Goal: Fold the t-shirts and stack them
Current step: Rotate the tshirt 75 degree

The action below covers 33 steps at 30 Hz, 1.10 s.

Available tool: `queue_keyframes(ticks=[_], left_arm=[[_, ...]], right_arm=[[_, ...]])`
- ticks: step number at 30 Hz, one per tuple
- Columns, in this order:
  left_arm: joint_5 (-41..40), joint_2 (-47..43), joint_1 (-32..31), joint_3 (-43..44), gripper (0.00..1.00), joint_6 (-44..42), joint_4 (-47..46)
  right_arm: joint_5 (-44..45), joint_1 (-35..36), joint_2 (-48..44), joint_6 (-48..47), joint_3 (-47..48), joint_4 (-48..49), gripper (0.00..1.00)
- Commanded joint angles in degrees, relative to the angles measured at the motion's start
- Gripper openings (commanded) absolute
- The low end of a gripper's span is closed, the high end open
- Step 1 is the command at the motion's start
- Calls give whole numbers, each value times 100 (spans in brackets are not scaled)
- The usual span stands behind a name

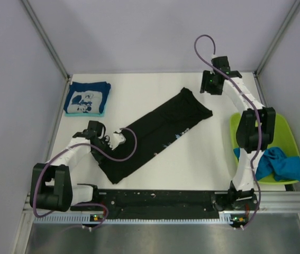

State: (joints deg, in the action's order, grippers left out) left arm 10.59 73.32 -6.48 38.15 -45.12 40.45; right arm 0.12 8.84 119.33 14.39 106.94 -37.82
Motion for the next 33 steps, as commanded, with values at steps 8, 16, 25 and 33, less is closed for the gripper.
queue_keyframes(ticks=[8, 16, 25, 33], left_arm=[[479, -362, -151, -554, 0, -383, -55], [823, -433, -1265, -730, 0, -235, 263], [1401, 313, -3981, 182, 20, 126, 473], [2254, 1063, -4740, 1334, 66, -101, 1368]], right_arm=[[463, -40, -227, 398, -1606, 267, 55], [-240, -190, 933, 214, -447, 240, 5], [-1214, -374, 2989, 10, 3444, -287, 9], [-1911, -629, 2853, 363, 3871, 468, 59]])
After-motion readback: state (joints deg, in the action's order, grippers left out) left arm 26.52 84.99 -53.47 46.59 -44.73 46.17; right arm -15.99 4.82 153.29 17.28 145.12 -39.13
